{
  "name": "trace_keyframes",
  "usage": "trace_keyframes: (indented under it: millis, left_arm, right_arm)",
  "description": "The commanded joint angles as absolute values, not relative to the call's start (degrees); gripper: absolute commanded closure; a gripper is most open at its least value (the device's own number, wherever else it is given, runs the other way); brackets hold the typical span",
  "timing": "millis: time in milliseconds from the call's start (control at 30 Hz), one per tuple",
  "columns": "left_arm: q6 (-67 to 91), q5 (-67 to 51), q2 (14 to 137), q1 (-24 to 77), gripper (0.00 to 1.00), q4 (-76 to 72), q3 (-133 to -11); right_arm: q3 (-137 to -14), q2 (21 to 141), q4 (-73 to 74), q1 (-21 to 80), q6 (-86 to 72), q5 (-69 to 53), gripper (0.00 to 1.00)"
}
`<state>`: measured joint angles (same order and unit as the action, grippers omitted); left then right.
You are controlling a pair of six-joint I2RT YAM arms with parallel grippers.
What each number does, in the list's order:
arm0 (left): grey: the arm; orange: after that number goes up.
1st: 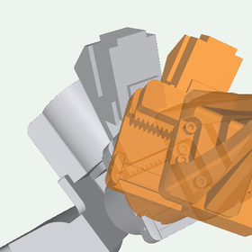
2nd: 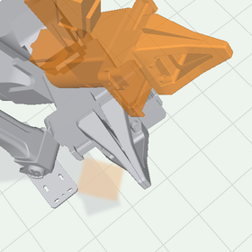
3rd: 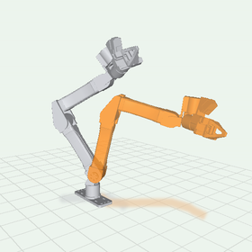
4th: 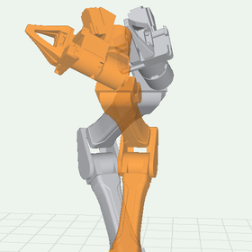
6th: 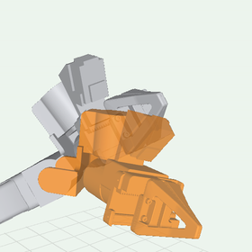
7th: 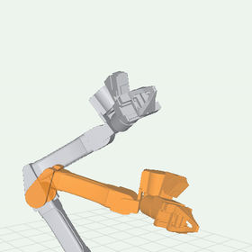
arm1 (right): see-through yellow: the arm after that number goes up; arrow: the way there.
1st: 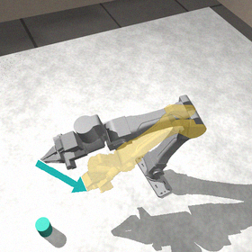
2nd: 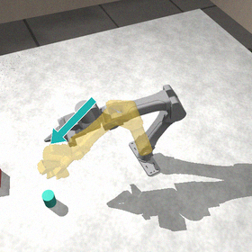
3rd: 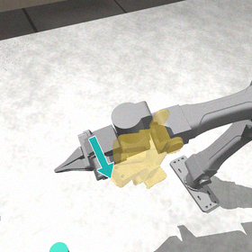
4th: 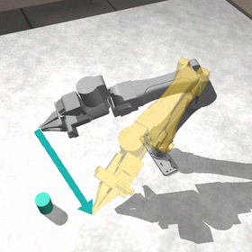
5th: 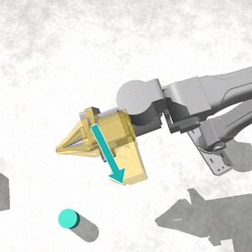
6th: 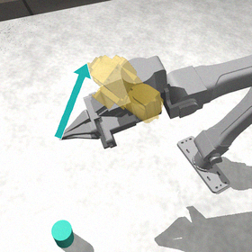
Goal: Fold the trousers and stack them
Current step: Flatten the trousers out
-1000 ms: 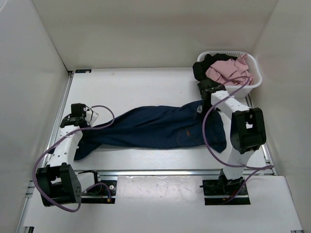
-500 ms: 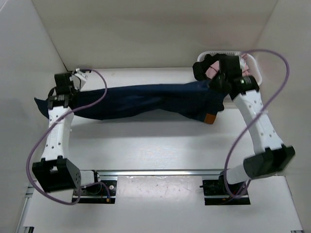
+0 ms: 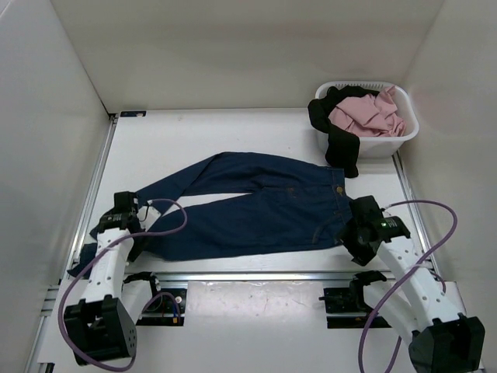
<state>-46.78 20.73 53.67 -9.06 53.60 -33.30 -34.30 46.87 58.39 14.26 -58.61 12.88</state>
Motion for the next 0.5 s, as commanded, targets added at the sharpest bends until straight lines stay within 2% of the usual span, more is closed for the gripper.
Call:
trace_keyframes:
  millis: [0,67,100,133,267,467]
  left_arm:
    - [-45.4,20.1,49.8,-9.8,0.12,56.5,-34.8]
    - [-43.9,22.7,49.7,-9.8,0.07,57.6,-34.8]
    - [-43.3,25.8,49.7,-10.9,0.07,57.6,-34.8]
    - [-42.8,26.8,49.7,-11.5,0.07,57.6,-34.8]
    - [-42.3,26.8,50.3,-14.8,0.07,54.1,-35.5]
    - [-41.0,28.6,58.2,-15.9,0.07,51.9,-37.0]
  right_arm:
    - [-34.5,45.7,57.0,14.2,-62.7,17.5,0.25]
    - [-35.0,47.7,56.0,13.6,-63.2,19.0,0.2]
    - [-36.5,48.6,54.8,13.6,-62.6,20.5,0.2]
    - [-37.1,50.8,54.8,13.6,-62.6,21.6,0.16]
    - [-38.5,56.8,51.5,12.2,-59.8,24.1,0.11]
    - [-33.9,63.1,43.5,1.9,-56.3,18.6,0.08]
